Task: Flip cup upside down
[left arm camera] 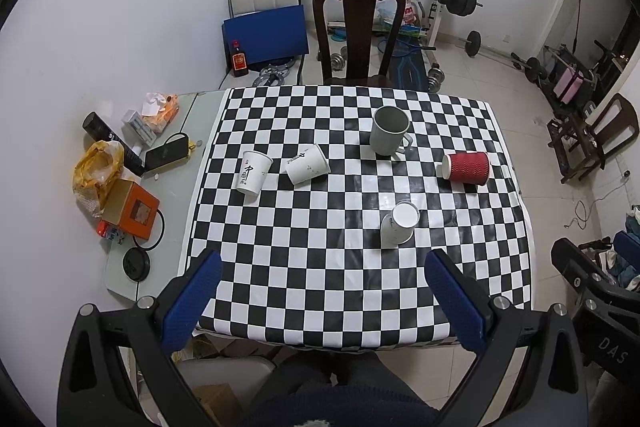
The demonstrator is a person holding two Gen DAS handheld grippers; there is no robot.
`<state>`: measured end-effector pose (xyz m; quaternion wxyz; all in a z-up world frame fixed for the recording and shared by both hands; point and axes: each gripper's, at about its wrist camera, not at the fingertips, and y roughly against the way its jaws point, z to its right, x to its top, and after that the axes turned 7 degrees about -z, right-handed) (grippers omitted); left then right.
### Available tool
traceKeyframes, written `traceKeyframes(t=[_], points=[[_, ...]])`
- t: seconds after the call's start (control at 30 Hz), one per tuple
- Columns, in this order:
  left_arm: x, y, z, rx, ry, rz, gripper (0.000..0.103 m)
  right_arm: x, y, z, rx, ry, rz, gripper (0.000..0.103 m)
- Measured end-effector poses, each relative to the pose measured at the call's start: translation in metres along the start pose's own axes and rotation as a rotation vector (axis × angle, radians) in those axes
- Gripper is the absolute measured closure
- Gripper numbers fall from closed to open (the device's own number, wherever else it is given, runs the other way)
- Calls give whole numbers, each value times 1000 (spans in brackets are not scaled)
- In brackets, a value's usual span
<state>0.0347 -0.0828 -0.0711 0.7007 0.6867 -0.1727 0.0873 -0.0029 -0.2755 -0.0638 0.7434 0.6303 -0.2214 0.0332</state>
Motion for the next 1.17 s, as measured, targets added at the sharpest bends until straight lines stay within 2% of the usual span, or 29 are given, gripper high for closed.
traceKeyframes(t=[1.03,1.17], points=[[1,5,-6,1,-1,-5,0,3,1,-4,3,-2,-5,1],[-5,15,-12,-2,-2,5,0,6,-2,-4,1,-3,-5,1]])
